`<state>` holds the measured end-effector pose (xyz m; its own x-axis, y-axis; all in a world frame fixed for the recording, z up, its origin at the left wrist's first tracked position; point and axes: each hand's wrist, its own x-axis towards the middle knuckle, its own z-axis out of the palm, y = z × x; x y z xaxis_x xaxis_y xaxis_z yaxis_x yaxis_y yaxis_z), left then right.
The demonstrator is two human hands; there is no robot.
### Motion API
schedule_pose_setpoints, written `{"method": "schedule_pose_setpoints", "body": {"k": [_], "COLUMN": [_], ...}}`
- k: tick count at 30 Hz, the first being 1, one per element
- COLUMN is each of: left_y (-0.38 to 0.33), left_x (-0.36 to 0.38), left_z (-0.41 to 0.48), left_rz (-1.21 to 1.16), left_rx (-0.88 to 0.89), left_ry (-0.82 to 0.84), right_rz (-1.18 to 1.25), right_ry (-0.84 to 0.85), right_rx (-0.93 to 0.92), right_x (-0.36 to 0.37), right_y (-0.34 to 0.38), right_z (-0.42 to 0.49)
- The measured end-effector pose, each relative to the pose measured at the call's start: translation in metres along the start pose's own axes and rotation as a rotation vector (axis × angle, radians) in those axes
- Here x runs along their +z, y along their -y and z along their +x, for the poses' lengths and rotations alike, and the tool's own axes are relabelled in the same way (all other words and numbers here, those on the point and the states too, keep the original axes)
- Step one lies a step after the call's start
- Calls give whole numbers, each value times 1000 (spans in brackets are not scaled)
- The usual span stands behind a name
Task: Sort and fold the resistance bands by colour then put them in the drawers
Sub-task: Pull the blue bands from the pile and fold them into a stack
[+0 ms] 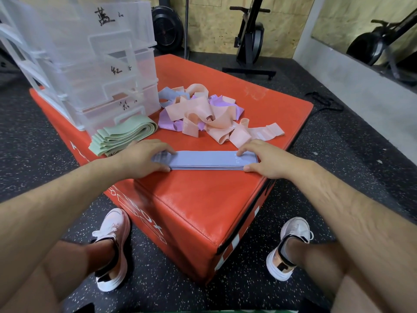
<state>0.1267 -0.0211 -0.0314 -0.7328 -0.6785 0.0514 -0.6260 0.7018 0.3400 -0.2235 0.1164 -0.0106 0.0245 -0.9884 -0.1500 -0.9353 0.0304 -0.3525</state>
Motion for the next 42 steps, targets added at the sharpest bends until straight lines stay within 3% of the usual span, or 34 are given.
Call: {"method": "schedule_pose_setpoints", "body": {"k": [9, 15, 23, 30, 37, 42], "left_y": [-9, -20, -41, -15, -1, -5], "left_x": [-3, -8, -13, -26, -25, -15], "left_z": [0, 17, 71, 111, 140, 154], "left_rz": [46, 63, -18, -25, -100, -114], "left_rx": [-33, 15, -178, -321, -446, -409], "left_ry": [46, -86, -287, -264, -232, -175], "right_rz": [-91, -136, -78, 14, 43, 129], "right_ry": [-55, -165, -321, -359, -372, -381], "right_rx": [-31, -83, -144, -35, -78, -54], "right_x": [-3, -9, -9, -12, -11, -23], "right_y": [4, 30, 81, 110, 127, 124], "right_z": [-6, 6, 70, 136, 204, 253]}}
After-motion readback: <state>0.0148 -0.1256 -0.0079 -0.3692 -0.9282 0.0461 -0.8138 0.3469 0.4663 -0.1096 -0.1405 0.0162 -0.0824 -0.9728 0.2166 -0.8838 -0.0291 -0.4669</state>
